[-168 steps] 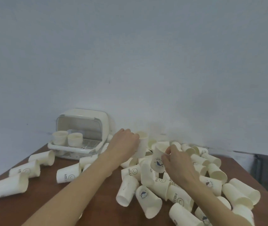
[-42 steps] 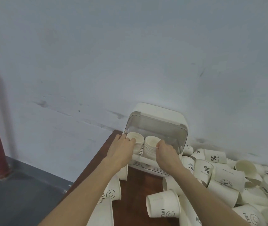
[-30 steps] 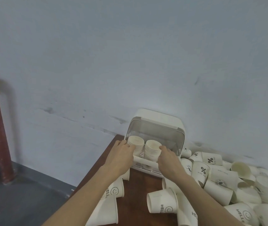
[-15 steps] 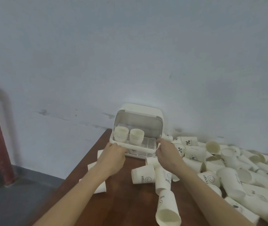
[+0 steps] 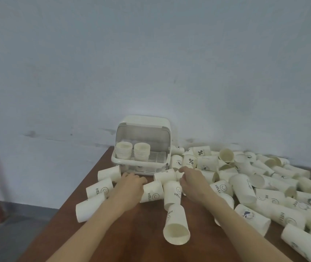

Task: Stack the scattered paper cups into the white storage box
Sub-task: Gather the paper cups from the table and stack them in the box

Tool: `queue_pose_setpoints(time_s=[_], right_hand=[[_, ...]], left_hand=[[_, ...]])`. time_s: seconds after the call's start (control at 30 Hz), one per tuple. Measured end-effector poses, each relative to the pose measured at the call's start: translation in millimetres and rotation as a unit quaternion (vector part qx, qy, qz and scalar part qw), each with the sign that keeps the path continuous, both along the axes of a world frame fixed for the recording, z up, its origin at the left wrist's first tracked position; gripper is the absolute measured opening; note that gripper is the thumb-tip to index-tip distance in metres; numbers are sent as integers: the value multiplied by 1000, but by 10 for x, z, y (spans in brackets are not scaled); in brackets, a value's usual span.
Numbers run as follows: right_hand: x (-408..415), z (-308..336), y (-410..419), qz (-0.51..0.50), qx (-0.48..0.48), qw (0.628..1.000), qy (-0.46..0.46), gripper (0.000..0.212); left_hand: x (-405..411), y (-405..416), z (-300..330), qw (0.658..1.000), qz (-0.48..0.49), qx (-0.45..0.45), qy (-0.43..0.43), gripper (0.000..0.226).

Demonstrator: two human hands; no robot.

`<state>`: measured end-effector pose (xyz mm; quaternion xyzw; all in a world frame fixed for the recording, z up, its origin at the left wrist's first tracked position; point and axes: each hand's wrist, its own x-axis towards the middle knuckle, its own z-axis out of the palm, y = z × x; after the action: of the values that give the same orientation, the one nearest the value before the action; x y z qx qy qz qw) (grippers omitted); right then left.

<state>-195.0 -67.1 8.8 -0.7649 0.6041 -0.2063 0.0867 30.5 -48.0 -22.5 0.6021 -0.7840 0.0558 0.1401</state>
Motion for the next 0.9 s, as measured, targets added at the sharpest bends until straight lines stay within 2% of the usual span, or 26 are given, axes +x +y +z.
queue_pose_setpoints(time_s=[0.13, 0.3, 0.37, 0.63, 0.9], right_hand=[[-131, -62, 69, -15, 14, 1000, -8, 40], [-260, -140, 130, -24, 28, 999, -4, 41], [-308, -162, 140, -34, 35, 999, -8, 42], [-397, -240, 119, -51, 48, 998, -8, 43], [-330, -231, 107, -38, 44, 998, -5, 43]], left_hand=[[-197, -87, -49, 999, -22, 3, -45, 40], [-438, -225, -124, 990, -17, 28, -138, 63], [-472, -265, -169, 988, -5, 35, -151, 67], [-432, -304, -254, 985, -7, 36, -171, 61], [-355, -292, -156, 984, -1, 2, -178, 40]])
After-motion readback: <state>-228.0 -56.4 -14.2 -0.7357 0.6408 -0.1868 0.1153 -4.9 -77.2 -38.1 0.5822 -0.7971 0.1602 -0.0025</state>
